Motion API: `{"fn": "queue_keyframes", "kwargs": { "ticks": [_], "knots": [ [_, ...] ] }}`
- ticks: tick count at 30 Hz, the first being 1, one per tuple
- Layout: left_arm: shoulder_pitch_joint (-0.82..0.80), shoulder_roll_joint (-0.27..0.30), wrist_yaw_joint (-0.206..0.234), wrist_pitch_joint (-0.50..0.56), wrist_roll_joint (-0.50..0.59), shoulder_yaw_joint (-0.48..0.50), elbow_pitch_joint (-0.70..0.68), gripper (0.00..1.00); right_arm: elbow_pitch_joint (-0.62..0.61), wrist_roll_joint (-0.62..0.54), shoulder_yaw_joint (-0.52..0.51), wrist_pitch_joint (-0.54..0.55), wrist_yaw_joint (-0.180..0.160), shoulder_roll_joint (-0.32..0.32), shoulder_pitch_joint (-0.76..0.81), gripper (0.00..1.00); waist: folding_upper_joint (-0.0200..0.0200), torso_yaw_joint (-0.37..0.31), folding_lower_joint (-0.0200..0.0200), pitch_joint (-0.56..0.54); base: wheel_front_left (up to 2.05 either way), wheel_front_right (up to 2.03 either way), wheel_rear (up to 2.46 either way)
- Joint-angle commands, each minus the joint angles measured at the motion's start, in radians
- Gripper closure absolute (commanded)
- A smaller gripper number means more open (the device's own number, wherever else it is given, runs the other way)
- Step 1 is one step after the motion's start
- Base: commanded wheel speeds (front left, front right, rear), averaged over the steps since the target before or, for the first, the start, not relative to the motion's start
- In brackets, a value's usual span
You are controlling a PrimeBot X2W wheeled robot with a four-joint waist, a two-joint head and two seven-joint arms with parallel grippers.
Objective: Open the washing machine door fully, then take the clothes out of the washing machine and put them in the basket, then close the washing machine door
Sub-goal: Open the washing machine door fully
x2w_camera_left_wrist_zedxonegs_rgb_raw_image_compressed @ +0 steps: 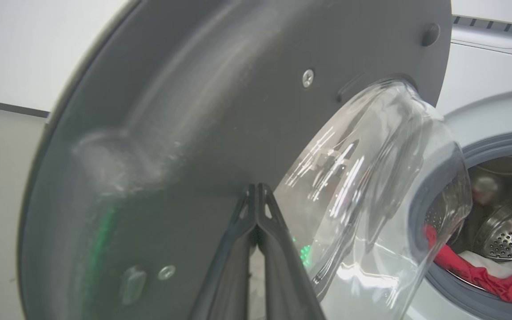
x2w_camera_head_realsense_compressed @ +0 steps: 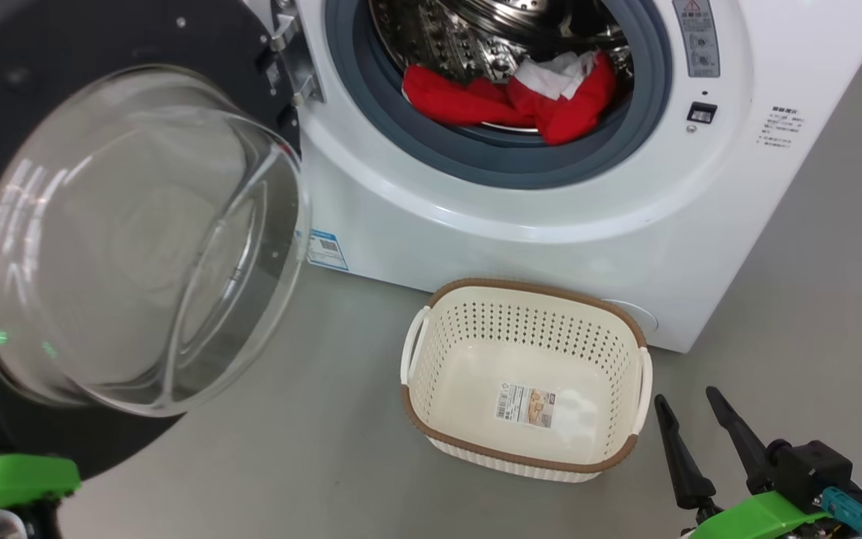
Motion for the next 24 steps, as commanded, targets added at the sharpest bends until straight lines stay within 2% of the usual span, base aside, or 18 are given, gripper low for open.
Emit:
{"fn": "queue_keyframes", "kwargs": {
  "ticks": [1, 16, 24],
  "knots": [
    [-0.062, 0.035, -0.006, -0.005, 0.028, 0.069, -0.002, 1.0, -0.025, 0.002, 0.03, -0.009, 0.007, -0.018, -0.038, 0.0, -0.0001, -0.01, 0.0, 0.013, 0.0, 0.0, 0.0],
    [-0.252, 0.089, -0.055, -0.005, 0.128, 0.245, 0.172, 1.0, -0.032, -0.001, 0.032, -0.009, 0.007, -0.043, -0.067, 0.0, -0.0001, -0.031, 0.0, 0.065, 0.0, 0.0, 0.0],
    [-0.259, 0.074, -0.065, -0.005, 0.169, 0.282, 0.183, 1.0, -0.031, -0.002, 0.033, -0.009, 0.007, -0.042, -0.074, 0.0, -0.0001, -0.036, 0.0, 0.06, 0.0, 0.0, 0.0]
  ]
}}
